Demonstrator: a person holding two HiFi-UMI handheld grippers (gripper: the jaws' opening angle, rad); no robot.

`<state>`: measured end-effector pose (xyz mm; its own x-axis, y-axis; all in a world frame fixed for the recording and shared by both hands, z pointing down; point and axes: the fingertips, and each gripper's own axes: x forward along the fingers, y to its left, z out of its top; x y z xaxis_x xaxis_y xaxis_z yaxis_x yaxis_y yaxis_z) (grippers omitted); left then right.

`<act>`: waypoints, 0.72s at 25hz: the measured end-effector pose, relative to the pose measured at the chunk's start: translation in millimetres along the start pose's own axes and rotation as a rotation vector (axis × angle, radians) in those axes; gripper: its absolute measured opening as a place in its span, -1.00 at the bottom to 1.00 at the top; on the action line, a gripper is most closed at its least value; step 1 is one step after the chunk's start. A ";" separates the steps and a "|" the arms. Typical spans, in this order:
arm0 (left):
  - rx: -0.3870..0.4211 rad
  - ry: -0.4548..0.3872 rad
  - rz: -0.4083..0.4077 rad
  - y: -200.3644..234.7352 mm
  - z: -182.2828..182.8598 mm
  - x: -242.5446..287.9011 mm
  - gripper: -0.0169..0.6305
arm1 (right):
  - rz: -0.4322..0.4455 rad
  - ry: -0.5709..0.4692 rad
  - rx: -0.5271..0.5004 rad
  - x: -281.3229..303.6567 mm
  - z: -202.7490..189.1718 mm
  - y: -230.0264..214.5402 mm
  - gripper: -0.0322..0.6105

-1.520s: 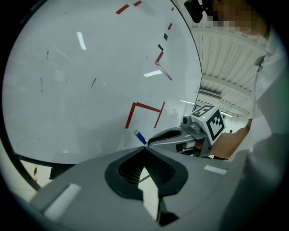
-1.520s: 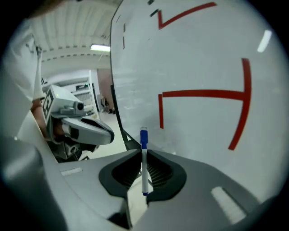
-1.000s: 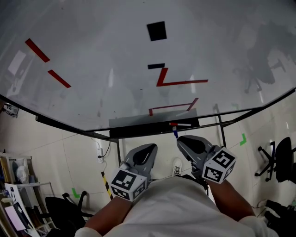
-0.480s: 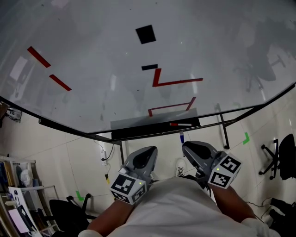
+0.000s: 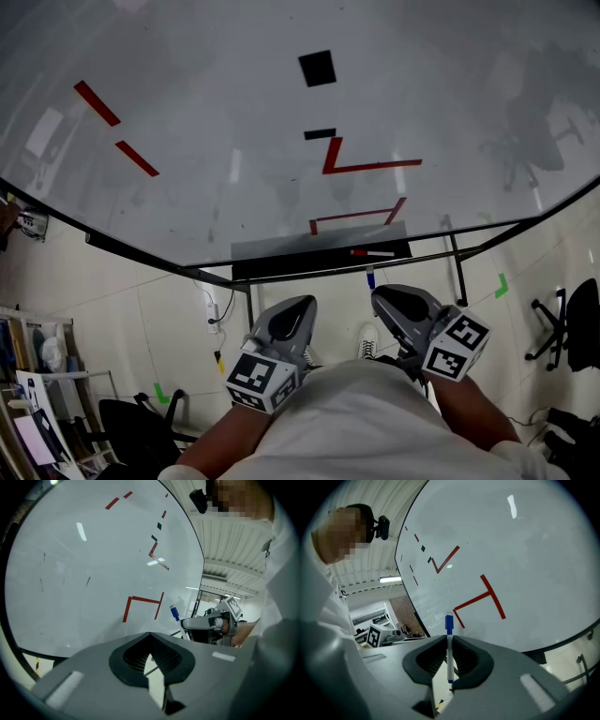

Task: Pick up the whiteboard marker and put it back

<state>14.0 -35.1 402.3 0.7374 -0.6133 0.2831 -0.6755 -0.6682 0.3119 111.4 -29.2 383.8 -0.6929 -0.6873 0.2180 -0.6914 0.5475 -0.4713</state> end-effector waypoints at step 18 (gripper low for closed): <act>-0.027 0.012 -0.001 7.6 -3.9 -1.0 -0.90 | 0.004 0.037 -0.023 13.0 -7.5 3.2 -0.78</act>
<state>8.1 -38.0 407.9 0.7383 -0.6072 0.2939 -0.6744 -0.6573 0.3363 98.6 -32.7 391.5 -0.7022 -0.6674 0.2481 -0.6931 0.5610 -0.4526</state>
